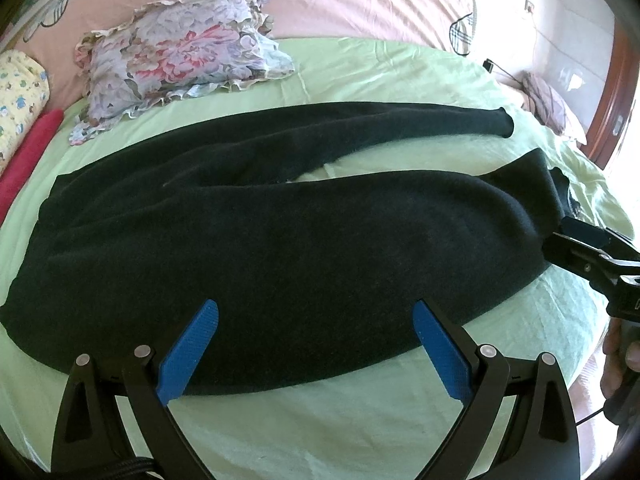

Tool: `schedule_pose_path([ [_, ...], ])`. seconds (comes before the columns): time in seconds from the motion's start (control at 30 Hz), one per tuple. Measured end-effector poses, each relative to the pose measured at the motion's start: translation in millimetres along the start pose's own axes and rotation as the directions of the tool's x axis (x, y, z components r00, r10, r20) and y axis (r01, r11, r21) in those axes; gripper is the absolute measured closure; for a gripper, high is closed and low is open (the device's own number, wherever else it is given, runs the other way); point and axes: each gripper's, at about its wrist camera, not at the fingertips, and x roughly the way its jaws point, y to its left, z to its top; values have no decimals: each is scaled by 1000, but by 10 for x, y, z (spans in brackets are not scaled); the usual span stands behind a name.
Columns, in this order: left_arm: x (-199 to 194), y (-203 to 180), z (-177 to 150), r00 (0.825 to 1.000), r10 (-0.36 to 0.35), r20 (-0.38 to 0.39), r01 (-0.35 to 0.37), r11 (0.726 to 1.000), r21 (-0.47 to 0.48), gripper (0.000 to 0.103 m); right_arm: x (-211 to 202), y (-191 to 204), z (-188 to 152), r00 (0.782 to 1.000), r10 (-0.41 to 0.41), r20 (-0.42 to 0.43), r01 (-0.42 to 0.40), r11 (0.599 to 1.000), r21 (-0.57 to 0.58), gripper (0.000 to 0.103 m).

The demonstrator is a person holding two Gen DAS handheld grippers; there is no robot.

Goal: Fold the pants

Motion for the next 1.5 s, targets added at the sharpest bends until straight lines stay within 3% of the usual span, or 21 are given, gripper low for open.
schedule_pose_path([
  [0.77, 109, 37, 177, 1000, -21, -6, 21, 1000, 3, 5, -114, -279, 155, 999, -30, 24, 29, 998, 52, 9],
  [1.5, 439, 186, 929, 1000, -28, -8, 28, 997, 69, 5, 158, -738, 780, 999, -44, 9, 42, 994, 102, 9],
])
